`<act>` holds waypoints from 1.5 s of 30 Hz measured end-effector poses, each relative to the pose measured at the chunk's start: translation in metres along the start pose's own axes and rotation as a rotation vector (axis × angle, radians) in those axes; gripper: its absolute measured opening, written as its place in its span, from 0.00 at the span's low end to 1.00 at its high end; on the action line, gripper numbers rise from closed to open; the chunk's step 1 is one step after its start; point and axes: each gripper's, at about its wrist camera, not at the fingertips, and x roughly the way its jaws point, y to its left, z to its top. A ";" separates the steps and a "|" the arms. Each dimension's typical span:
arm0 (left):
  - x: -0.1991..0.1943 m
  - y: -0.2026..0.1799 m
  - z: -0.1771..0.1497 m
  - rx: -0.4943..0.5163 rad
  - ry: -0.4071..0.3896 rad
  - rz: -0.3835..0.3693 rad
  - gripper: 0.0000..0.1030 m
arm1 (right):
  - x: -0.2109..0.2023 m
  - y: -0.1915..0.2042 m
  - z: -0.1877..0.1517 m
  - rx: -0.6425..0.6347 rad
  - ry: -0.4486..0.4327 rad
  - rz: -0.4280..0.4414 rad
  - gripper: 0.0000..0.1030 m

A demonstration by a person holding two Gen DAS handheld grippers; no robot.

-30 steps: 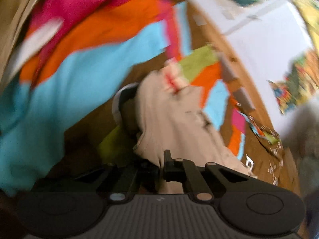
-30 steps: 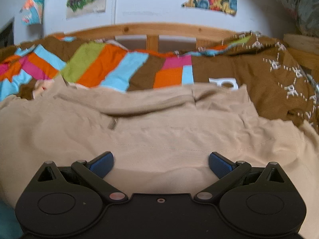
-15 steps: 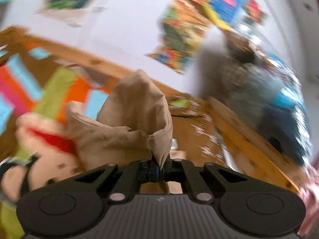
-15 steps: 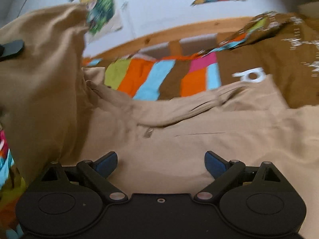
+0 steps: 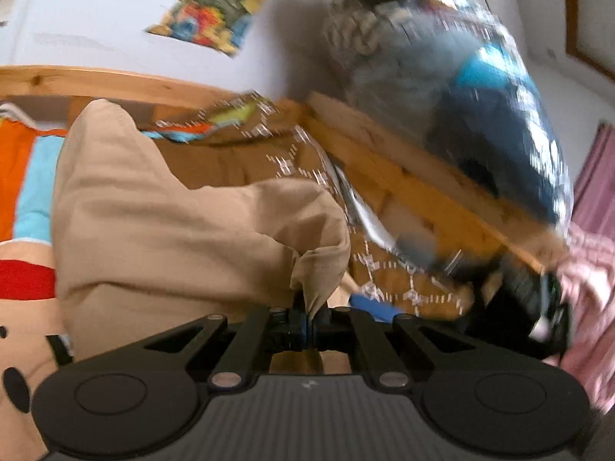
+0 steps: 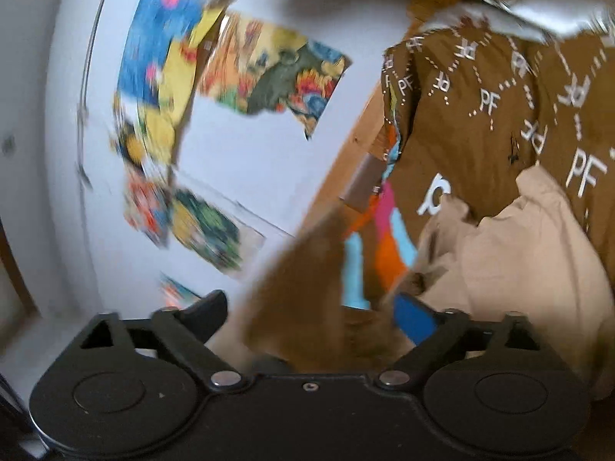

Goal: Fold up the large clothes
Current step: 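Grasp the folded jacket end with both tools and lift it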

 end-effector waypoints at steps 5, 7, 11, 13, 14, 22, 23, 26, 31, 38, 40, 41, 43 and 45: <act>0.022 -0.021 -0.015 0.065 0.054 -0.036 0.01 | 0.008 -0.008 0.017 0.040 0.037 -0.062 0.88; 0.030 -0.029 -0.020 0.083 0.074 -0.061 0.01 | 0.011 -0.007 0.022 0.014 0.031 -0.106 0.80; 0.044 -0.045 -0.028 0.131 0.100 -0.099 0.00 | 0.018 0.007 0.030 -0.148 0.033 -0.272 0.29; 0.051 -0.051 -0.028 0.128 0.105 -0.115 0.00 | 0.018 0.019 0.030 -0.270 0.033 -0.325 0.19; 0.055 -0.053 -0.027 0.116 0.104 -0.129 0.00 | 0.016 0.024 0.030 -0.334 0.026 -0.351 0.11; 0.110 -0.066 -0.042 0.088 0.171 -0.177 0.00 | 0.002 -0.001 0.022 -0.571 0.017 -0.609 0.05; 0.116 -0.065 -0.045 0.092 0.186 -0.175 0.00 | -0.001 -0.011 0.021 -0.556 0.023 -0.626 0.05; 0.128 -0.061 -0.059 0.138 0.241 -0.166 0.01 | -0.004 -0.034 0.009 -0.570 0.046 -0.657 0.05; 0.118 -0.065 -0.061 0.169 0.234 -0.177 0.12 | 0.002 -0.037 -0.002 -0.651 0.058 -0.677 0.05; 0.043 -0.045 -0.035 0.017 0.117 -0.251 0.34 | 0.007 -0.033 -0.010 -0.723 0.046 -0.702 0.07; 0.015 -0.029 -0.031 -0.046 0.032 -0.201 0.41 | 0.008 -0.031 -0.011 -0.736 0.044 -0.712 0.07; 0.003 -0.018 -0.030 -0.082 -0.002 -0.156 0.43 | 0.008 -0.028 -0.012 -0.746 0.043 -0.721 0.09; -0.013 0.008 -0.032 -0.185 -0.031 -0.039 0.43 | 0.011 -0.015 -0.016 -0.786 0.033 -0.765 0.16; -0.015 0.033 -0.036 -0.279 -0.013 0.047 0.43 | 0.014 0.004 -0.021 -0.853 -0.001 -0.806 0.28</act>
